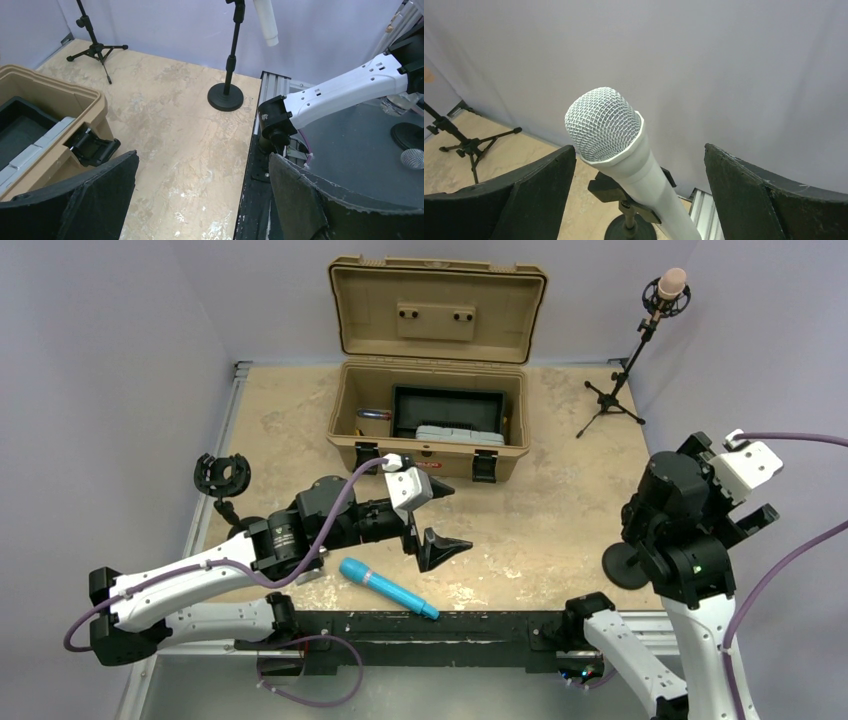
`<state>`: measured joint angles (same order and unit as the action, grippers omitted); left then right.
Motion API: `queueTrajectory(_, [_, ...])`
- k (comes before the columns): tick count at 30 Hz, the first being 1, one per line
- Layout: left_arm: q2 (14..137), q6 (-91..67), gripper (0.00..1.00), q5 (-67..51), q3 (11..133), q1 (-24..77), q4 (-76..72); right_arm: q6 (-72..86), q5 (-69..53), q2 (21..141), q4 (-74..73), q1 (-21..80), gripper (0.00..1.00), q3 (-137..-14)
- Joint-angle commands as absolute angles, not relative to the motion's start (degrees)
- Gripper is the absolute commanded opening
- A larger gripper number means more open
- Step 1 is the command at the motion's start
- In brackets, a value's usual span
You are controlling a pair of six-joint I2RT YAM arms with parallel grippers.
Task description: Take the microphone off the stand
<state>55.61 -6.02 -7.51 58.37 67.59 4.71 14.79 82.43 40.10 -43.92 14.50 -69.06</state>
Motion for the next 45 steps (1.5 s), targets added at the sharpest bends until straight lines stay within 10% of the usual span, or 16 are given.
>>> queueTrajectory(1, [56.67,-8.19,1.00,-9.71,59.89,67.85,2.10,8.03,87.50,39.87,-36.90,14.21,0.99,-68.48])
queueTrajectory(27, [55.08,-9.30,1.00,-8.30,58.46,69.75,0.93,9.93,89.89,46.70,-31.13,8.92,0.94,-62.86])
queueTrajectory(45, [53.89,-6.98,1.00,-4.57,57.75,71.98,0.95,8.16,89.50,45.93,-29.90,8.44,0.26,-63.57])
